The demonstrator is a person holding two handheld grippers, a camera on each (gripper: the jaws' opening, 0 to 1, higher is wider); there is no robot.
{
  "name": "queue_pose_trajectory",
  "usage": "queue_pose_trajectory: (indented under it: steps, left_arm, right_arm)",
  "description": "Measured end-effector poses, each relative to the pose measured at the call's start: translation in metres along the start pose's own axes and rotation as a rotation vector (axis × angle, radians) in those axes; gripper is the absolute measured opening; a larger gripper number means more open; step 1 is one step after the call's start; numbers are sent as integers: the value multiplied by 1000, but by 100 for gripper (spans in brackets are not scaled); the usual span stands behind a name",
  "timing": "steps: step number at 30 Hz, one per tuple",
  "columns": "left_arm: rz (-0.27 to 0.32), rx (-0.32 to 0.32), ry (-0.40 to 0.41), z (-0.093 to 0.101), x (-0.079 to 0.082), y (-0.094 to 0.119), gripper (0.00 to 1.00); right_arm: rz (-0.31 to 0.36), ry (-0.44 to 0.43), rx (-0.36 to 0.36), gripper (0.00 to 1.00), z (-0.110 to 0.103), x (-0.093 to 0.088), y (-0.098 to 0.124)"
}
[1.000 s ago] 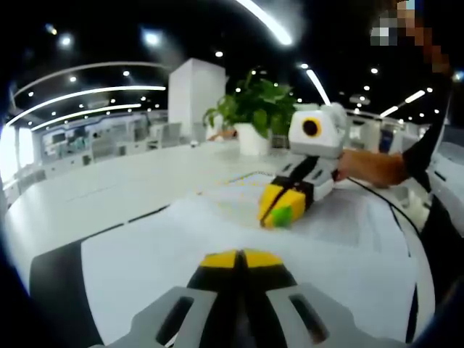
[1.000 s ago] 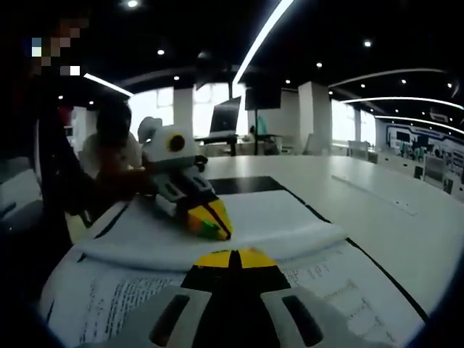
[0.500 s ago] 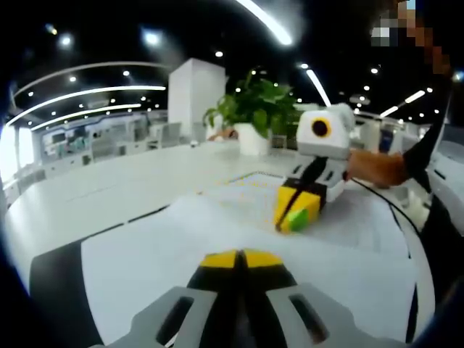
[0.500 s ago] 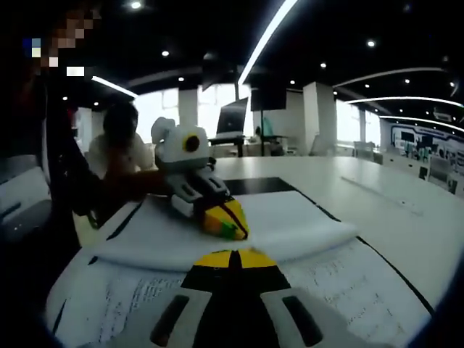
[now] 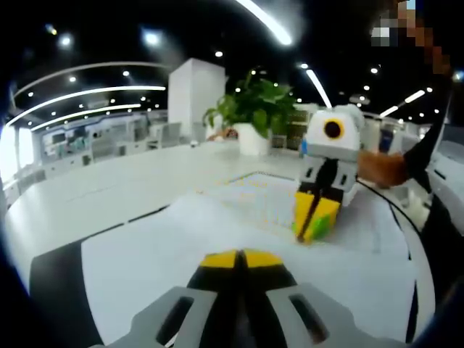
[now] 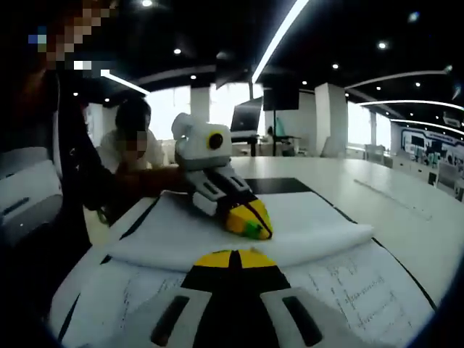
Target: Flip through the bound document one page at a time
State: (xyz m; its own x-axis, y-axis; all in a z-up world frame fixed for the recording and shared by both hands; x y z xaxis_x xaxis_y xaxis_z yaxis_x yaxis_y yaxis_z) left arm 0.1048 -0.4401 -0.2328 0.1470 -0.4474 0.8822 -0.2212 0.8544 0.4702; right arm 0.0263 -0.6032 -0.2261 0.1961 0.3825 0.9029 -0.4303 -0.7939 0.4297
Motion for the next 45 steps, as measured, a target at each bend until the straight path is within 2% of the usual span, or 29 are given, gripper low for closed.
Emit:
queue_pose_trajectory:
  steps: [45]
  left_arm:
    - [1, 1, -5, 2, 2, 1, 3]
  right_arm:
    - [-18, 47, 17, 4, -47, -1, 2]
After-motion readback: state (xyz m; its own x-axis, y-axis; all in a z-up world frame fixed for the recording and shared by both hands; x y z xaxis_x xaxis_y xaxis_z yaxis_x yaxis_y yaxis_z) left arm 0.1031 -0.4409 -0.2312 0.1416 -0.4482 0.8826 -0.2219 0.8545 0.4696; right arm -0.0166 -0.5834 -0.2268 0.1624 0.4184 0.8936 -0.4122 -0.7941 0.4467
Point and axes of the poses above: the point that each gripper's makers call its tool centre point, and the gripper's own axes: y roughly backward along the fingers, z roughly to its right, x roughly out of its top, the point moved 9 cm from there along y, roughly backward along the fingers, and after that the axes turned 10 degrees about -z, right-handed, at the moved point
